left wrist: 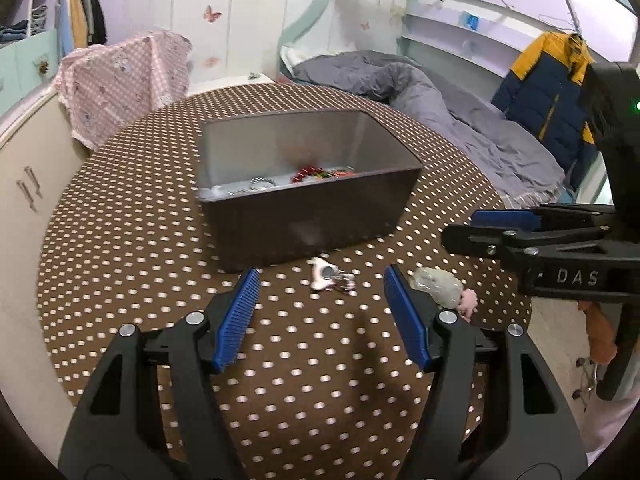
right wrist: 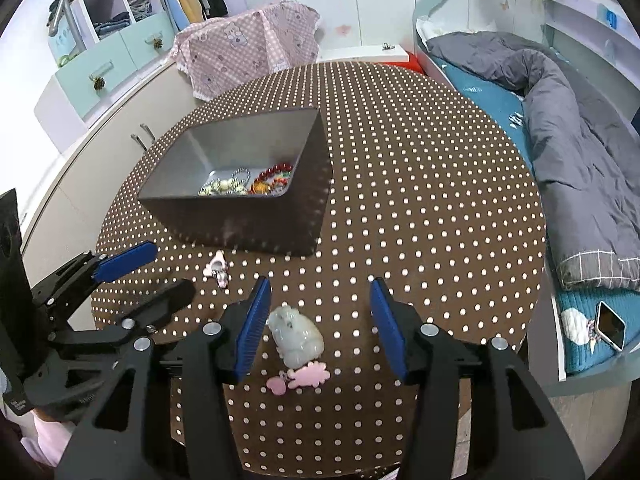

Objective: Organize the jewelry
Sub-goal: 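Withdraw both grippers toward the jade pendant and white cat charm, then grasp the white cat charm with the left gripper while the right grasps the jade pendant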

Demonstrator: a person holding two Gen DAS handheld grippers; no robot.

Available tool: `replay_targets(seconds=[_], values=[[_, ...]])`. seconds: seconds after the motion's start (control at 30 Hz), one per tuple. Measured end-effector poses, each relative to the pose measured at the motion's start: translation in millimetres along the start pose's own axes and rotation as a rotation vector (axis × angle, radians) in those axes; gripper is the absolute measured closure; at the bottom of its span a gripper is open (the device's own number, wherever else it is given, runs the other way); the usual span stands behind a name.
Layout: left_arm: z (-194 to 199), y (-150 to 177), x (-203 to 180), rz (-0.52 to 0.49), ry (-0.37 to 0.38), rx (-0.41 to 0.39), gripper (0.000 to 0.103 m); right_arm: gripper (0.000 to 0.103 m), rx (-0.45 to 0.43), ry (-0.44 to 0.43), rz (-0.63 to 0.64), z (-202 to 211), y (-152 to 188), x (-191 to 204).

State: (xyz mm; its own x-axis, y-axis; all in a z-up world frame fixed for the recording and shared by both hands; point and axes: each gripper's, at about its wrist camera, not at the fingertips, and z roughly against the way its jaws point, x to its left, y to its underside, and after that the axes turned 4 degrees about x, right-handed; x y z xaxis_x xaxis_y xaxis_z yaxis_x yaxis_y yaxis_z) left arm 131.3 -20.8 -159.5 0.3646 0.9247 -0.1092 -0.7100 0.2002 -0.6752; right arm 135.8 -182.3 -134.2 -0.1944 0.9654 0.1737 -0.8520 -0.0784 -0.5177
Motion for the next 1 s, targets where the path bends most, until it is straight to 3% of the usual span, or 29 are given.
replay_targets(seconds=[0.17, 0.27, 0.37, 0.53, 0.77, 1.0], values=[[-12.9, 1.3, -11.2, -0.015, 0.021, 0.028, 0.055, 0.055, 0.02, 0.012, -0.006, -5.2, 6.2, -5.7], [-21.8, -0.6, -16.4, -0.017, 0.014, 0.045, 0.067, 0.054, 0.03, 0.012, -0.017, -6.9, 9.1, -11.1], [-30.4, -3.2, -17.1, -0.007, -0.008, 0.059, 0.072, 0.054, 0.04, 0.014, -0.027, -8.6, 12.1, -18.0], [-34.5, -5.0, -14.9, 0.0, -0.021, 0.077, 0.091, 0.054, 0.046, 0.012, -0.043, -8.3, 14.3, -28.3], [-29.6, 0.8, -12.0, -0.009, -0.03, 0.072, 0.091, 0.054, 0.048, -0.02, -0.012, -6.5, 16.1, -21.7], [-19.7, 6.0, -7.0, 0.001, -0.031, 0.058, 0.092, 0.054, 0.07, -0.012, 0.104, -14.0, 22.8, 8.0]])
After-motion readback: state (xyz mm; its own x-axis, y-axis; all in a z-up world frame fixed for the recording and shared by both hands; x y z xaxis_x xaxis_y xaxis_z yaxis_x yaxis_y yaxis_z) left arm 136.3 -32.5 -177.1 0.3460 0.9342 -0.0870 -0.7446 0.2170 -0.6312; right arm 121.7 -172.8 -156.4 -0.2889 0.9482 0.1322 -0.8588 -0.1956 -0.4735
